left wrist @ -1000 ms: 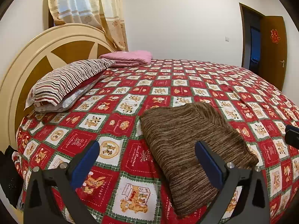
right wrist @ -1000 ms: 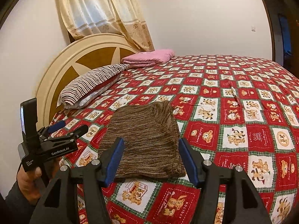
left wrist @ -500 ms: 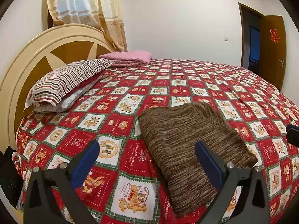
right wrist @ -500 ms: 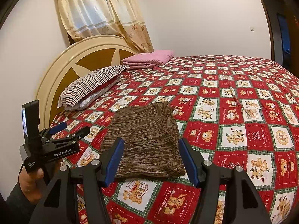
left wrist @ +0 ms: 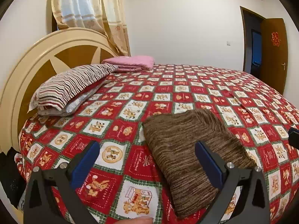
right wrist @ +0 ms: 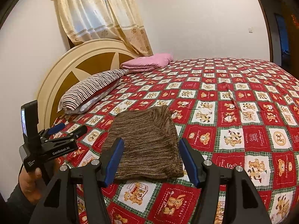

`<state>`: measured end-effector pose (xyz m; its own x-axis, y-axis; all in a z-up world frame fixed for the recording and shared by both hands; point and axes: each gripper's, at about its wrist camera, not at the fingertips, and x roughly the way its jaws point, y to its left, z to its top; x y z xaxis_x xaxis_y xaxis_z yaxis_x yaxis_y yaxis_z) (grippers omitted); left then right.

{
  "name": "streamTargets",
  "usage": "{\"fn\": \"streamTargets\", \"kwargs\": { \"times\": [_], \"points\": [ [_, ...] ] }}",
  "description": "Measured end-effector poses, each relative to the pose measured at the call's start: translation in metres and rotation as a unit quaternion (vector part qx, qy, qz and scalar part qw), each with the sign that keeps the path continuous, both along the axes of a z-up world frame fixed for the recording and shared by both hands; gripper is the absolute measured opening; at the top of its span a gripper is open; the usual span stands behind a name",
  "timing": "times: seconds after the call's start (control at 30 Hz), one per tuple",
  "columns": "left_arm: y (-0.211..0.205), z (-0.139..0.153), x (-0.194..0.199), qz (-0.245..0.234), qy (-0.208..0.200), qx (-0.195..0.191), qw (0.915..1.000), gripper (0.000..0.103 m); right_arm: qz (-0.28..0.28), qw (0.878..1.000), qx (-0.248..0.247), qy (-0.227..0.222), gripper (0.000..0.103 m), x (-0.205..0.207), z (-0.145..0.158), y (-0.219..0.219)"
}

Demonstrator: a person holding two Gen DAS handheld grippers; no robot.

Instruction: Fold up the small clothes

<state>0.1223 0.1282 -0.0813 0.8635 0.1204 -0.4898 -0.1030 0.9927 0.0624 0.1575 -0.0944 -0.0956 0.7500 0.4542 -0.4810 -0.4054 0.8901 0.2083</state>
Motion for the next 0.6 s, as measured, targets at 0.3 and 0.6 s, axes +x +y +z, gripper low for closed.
{"fn": "streamTargets", "kwargs": {
  "times": [0.3,0.6],
  "points": [
    [0.011,0.006,-0.001,0.013,-0.010,-0.006,0.9998,0.103,0.003,1.000,0.002,-0.010,0.062,-0.004,0.006,0.001],
    [0.017,0.007,-0.002,0.023,-0.021,-0.006,0.9995,0.103,0.006,1.000,0.000,-0.009,0.063,-0.004,0.006,0.002]
  ]
}}
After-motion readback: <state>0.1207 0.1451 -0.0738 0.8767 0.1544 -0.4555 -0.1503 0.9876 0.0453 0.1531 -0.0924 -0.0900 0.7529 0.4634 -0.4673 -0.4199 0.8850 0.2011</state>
